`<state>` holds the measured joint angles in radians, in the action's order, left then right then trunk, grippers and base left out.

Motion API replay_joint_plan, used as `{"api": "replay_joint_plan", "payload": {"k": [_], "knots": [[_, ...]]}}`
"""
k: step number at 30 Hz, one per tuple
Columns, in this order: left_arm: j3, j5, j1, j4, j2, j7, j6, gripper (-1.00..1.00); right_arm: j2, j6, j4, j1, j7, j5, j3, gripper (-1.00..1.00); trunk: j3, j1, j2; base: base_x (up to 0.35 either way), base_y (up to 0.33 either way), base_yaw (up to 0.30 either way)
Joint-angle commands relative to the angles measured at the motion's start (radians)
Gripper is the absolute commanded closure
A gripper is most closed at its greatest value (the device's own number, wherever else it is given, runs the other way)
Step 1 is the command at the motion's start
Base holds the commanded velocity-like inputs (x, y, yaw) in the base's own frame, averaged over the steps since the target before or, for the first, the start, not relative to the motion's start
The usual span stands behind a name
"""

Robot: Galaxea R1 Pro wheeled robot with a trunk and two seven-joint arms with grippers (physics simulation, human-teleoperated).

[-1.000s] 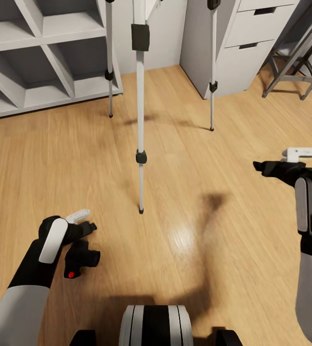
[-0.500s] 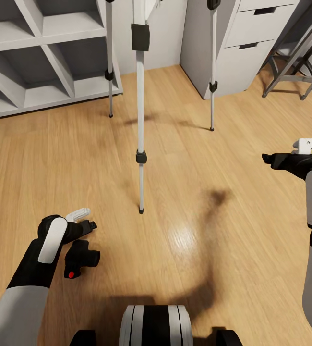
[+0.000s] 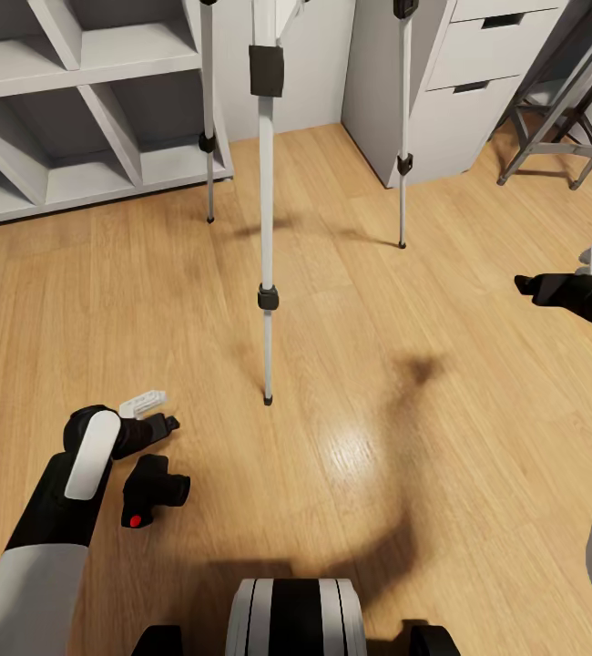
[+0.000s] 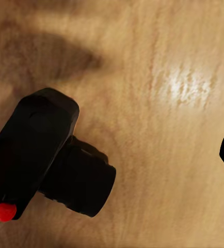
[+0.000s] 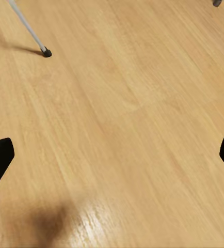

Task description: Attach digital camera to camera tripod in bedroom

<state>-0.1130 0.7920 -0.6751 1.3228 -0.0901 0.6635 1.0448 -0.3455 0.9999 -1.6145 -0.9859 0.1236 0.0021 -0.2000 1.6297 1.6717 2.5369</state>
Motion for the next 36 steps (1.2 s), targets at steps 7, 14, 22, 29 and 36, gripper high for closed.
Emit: {"api": "replay_joint_plan", "payload": {"k": [7,14,22,29,36], "knots": [[-0.026,0.012,0.007,0.006,-0.002,0.01,0.002,-1.0,0.022,0.001,0.0,0.015,-0.002,0.008,0.003,-1.0,0.001,0.0,0.0,0.0,0.0,0.0],[-0.036,0.012,0.012,0.008,-0.002,0.01,0.002,-1.0,0.036,0.008,0.005,0.036,-0.002,0.004,0.004,-1.0,0.001,0.0,0.0,0.0,0.0,0.0],[-0.039,0.012,0.014,0.008,-0.003,0.01,0.002,-1.0,0.042,0.01,0.015,0.047,-0.003,0.001,0.002,-1.0,0.001,0.0,0.0,0.0,0.0,0.0],[-0.039,0.013,0.018,0.008,-0.003,0.01,0.002,-1.0,0.045,0.013,0.045,0.065,-0.005,0.0,0.0,-1.0,0.001,0.0,0.0,0.0,0.0,0.0],[-0.039,0.014,0.024,0.008,-0.003,0.01,0.002,-1.0,0.051,0.015,0.081,0.096,-0.003,0.004,0.0,-1.0,0.001,0.0,0.0,0.0,0.0,0.0]]}}
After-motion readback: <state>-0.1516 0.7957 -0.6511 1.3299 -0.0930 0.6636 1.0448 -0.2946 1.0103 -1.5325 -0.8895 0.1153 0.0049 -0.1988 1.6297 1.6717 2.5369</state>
